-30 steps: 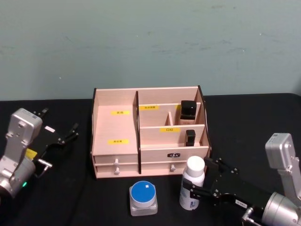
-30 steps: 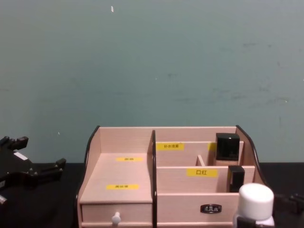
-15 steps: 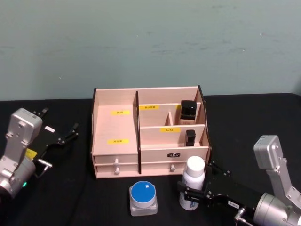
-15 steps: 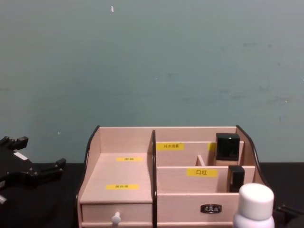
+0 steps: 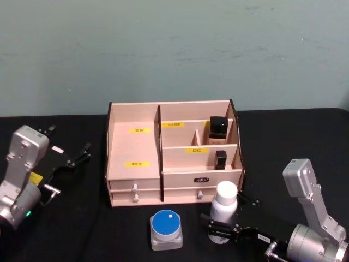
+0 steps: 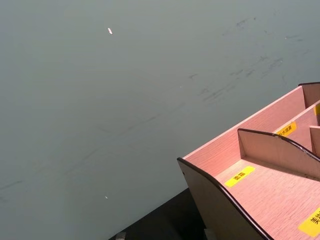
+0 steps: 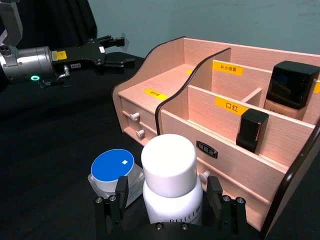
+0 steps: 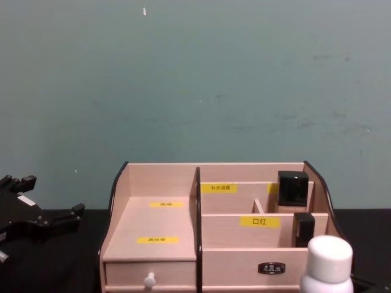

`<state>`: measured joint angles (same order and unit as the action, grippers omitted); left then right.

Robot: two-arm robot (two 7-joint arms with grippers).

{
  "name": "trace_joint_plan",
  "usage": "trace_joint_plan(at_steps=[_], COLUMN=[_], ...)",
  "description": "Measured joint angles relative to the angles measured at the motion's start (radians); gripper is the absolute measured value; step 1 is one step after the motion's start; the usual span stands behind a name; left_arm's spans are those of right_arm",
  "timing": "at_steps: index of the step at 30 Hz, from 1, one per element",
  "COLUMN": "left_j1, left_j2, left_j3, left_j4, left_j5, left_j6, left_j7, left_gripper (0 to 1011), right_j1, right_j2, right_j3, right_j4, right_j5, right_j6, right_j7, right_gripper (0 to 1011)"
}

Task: Pick up the facial cleanser and watermelon frost from the table and place them into the tiered storage box.

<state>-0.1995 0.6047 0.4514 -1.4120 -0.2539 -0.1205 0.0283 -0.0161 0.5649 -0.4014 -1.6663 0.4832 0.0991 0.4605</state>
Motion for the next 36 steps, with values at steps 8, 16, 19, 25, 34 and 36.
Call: trace_joint_plan(at_steps=[8,16,19,25,34,36], left_j1=[0.000,0.000,0.000,0.000,0.000,0.000], left_j2=[0.000,0.000,0.000,0.000,0.000,0.000], left_j3=[0.000,0.000,0.000,0.000,0.000,0.000], left_j4=[0.000,0.000,0.000,0.000,0.000,0.000], left_j5=[0.000,0.000,0.000,0.000,0.000,0.000], left_j6=[0.000,0.000,0.000,0.000,0.000,0.000], left_j7=[0.000,0.000,0.000,0.000,0.000,0.000], left_gripper=[1010,1010,1010,1010,1010,1010], right_j1=[-0.003,-0.005,-0.005,-0.006,-0.007,-0.008], right_j2=[0.001,0.002,0.002,0.002,0.003,0.003], right_j3=[0.002,0.004,0.004,0.005,0.006,0.006], right_j4=[-0.002,-0.005,-0.005,-0.006,-0.007,-0.007], right_j5=[0.000,0.002,0.003,0.004,0.004,0.004], right_j6=[0.000,-0.001,-0.001,-0.001,-0.002,-0.005], right_j7=[-0.001,-0.002,-0.002,-0.003,-0.004,-0.004], right_gripper=[1002,821,734,616,617,617])
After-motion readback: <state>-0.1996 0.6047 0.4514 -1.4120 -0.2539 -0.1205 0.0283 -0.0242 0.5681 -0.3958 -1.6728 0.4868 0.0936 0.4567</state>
